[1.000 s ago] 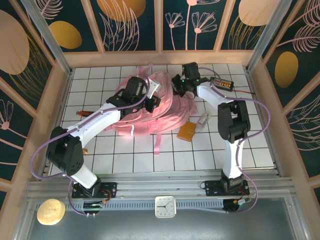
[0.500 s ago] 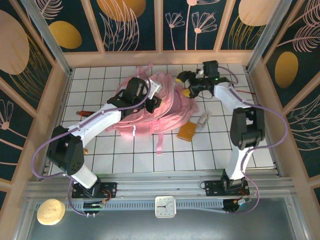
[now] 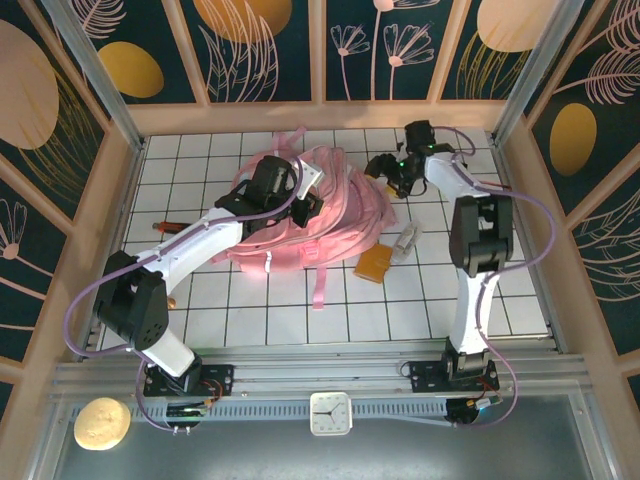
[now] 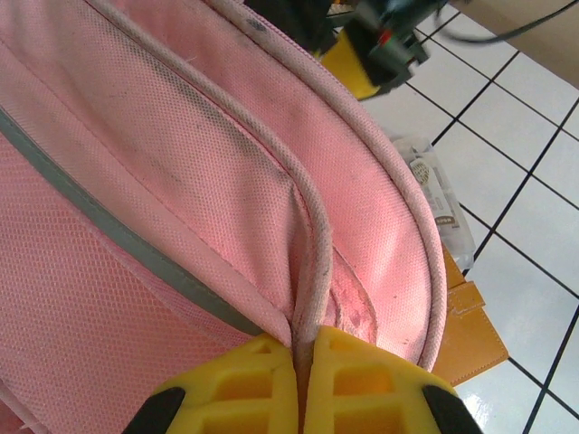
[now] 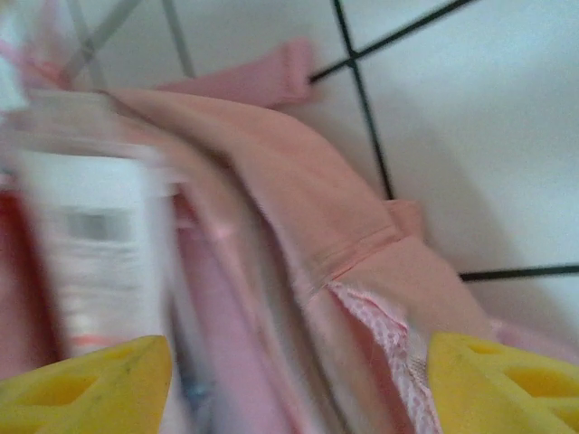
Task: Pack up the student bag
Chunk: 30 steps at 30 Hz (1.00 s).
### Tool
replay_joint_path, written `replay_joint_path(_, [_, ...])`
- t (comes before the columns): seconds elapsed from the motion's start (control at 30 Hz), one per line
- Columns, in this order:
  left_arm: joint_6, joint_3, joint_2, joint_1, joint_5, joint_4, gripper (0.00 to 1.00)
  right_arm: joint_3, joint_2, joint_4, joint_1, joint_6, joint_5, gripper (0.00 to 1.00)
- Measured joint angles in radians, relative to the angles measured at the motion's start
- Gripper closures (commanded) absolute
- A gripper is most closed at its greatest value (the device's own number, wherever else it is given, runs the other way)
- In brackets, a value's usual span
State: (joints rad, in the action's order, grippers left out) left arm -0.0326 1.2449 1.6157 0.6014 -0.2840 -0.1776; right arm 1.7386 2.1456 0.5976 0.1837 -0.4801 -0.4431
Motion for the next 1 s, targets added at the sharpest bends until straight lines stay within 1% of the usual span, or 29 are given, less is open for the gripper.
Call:
replay_joint_path(0.1, [0.003,0.0,0.0,0.0,0.0,0.0,1.0,0.075,0.077,0.051,0.013,0.056,0.006,0.25])
replay_joint_path(0.13, [0.003,0.0,0.0,0.0,0.0,0.0,1.0,0.105,0.092,0.067,0.019,0.072,0.008,0.26])
replay_joint_path(0.17, [0.003,0.0,0.0,0.0,0.002,0.0,1.0,0.129,0.102,0.08,0.024,0.086,0.011,0.34])
replay_joint_path(0.2, [0.003,0.0,0.0,0.0,0.004,0.001,1.0,0.157,0.113,0.09,0.03,0.1,0.017,0.5])
replay_joint_path(0.27, [0.003,0.0,0.0,0.0,0.008,0.001,1.0,0.191,0.128,0.1,0.042,0.117,0.025,0.91])
replay_joint_path(0.3, [0.003,0.0,0.001,-0.001,0.01,0.0,1.0,0.195,0.131,0.098,0.048,0.124,0.032,1.0])
replay_joint_path(0.4, [0.005,0.0,0.001,-0.001,0.023,-0.003,1.0,0.195,0.13,0.096,0.063,0.129,0.055,1.0])
replay_joint_path(0.5, [0.007,0.0,0.001,-0.001,0.038,-0.002,1.0,0.2,0.113,0.086,0.081,0.134,0.104,1.0])
replay_joint_path(0.57, [0.008,-0.006,-0.007,-0.001,0.057,0.002,1.0,0.232,0.092,0.088,0.091,0.134,0.134,1.0])
replay_joint_path(0.77, [0.015,-0.082,-0.114,-0.012,0.129,0.025,1.0,0.521,0.023,0.081,0.097,0.134,0.17,1.0])
replay_joint_path(0.8, [0.014,-0.096,-0.135,-0.014,0.137,0.025,1.0,0.552,0.001,0.08,0.093,0.134,0.164,0.96])
replay_joint_path(0.83, [0.015,-0.103,-0.148,-0.017,0.14,0.024,1.0,0.566,-0.026,0.083,0.087,0.133,0.148,0.76])
replay_joint_path(0.87, [0.015,-0.108,-0.156,-0.019,0.14,0.024,1.0,0.566,-0.049,0.089,0.08,0.137,0.128,0.54])
replay_joint_path(0.9, [0.015,-0.11,-0.159,-0.02,0.139,0.024,1.0,0.562,-0.068,0.106,0.069,0.141,0.107,0.29])
replay_joint_path(0.93, [0.014,-0.11,-0.158,-0.021,0.137,0.024,1.0,0.552,-0.079,0.124,0.058,0.149,0.091,0.1])
replay_joint_path(0.97, [0.014,-0.112,-0.158,-0.021,0.135,0.024,1.0,0.533,-0.082,0.151,0.046,0.166,0.073,0.01])
replay_joint_path(1.0, [0.014,-0.114,-0.158,-0.021,0.133,0.024,1.0,0.503,-0.076,0.177,0.036,0.187,0.071,0.01])
